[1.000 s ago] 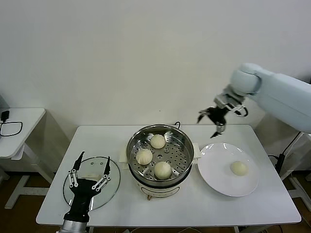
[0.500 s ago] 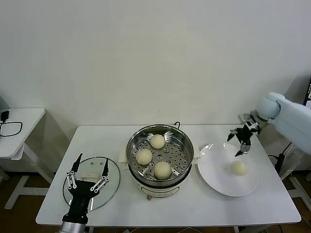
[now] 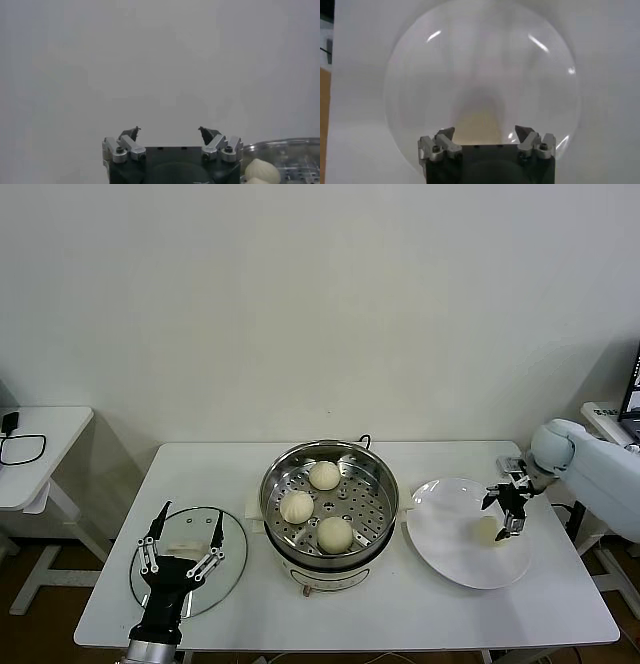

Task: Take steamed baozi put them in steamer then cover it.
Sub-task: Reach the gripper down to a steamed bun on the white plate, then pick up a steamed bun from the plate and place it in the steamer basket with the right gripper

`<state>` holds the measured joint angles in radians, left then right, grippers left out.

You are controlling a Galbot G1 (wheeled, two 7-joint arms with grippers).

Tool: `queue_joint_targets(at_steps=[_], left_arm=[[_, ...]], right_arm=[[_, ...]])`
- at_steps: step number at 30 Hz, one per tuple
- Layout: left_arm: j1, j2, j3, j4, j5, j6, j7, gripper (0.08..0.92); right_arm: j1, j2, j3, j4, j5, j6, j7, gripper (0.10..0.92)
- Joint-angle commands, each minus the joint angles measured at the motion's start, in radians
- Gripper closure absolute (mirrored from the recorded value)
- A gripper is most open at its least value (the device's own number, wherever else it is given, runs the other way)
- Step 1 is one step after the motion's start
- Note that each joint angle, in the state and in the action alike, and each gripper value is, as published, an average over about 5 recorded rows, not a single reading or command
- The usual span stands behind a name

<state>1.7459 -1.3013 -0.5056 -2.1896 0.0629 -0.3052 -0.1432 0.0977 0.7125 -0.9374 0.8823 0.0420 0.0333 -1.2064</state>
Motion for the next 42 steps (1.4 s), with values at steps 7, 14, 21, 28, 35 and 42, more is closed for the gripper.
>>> queue_joint_targets(at_steps=[7,14,21,28,35,42], left_arm=[[-0.025,0.001,-0.011,0.035,-0.005,0.0,0.0,0.177],[-0.024,0.001,-0.008,0.037,-0.005,-0.001,0.0,0.177],[-0.025,0.001,-0.005,0.034,-0.005,-0.001,0.0,0.177],[-0.028,0.008,-0.002,0.023,-0.009,0.002,-0.001,0.177],[-0.031,0.019,0.005,0.014,-0.012,0.0,-0.002,0.177],[-0.042,0.026,0.011,0.012,-0.014,0.005,-0.003,0.177]], right_arm=[[-0.068,0.013,0.034,-0.03,-0.017,-0.008,0.056,0.203],[-0.054,0.004,0.024,-0.009,-0.024,-0.016,0.043,0.275],[-0.01,-0.009,-0.01,0.03,-0.009,-0.029,0.034,0.367],[0.229,-0.003,-0.167,0.141,0.115,-0.058,-0.07,0.388],[0.629,0.116,-0.479,0.265,0.361,-0.128,-0.144,0.389],[0.775,0.283,-0.555,0.352,0.552,-0.209,-0.14,0.389]])
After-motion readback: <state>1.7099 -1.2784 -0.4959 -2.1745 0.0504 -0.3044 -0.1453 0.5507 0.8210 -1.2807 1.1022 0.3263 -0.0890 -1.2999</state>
